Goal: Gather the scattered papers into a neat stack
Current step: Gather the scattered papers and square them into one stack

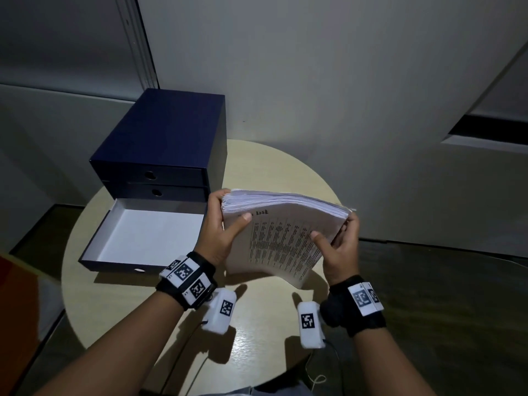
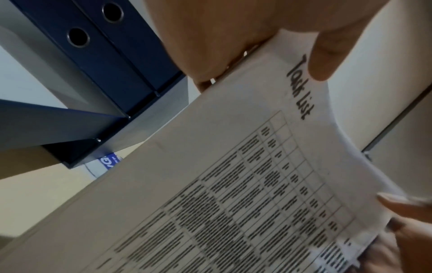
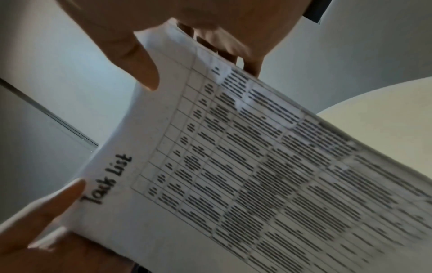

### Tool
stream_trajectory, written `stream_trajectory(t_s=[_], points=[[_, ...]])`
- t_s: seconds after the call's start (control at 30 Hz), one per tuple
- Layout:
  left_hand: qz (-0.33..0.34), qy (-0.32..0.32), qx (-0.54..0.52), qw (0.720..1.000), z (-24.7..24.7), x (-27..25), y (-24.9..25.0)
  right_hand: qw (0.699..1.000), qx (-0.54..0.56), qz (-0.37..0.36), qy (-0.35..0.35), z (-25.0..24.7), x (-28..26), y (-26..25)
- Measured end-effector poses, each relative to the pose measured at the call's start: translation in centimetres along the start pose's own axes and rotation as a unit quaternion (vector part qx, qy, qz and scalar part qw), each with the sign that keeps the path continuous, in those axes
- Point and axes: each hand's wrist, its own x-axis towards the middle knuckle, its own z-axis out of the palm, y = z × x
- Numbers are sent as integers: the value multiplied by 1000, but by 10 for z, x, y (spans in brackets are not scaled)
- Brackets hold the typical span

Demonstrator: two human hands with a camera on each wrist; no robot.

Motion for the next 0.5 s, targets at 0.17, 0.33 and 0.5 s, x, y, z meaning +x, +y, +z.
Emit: stream_trajectory(t_s=[0.17, 0.33, 0.5], points=[[26, 63, -66, 996, 15, 20, 23, 998, 23, -21, 61, 9, 22, -15], [-12, 129, -17, 991, 22, 33, 20, 993, 3, 18, 114, 21, 33, -18], [2, 130, -56, 990, 23, 33, 25, 992, 7, 17, 126, 19, 40, -14]])
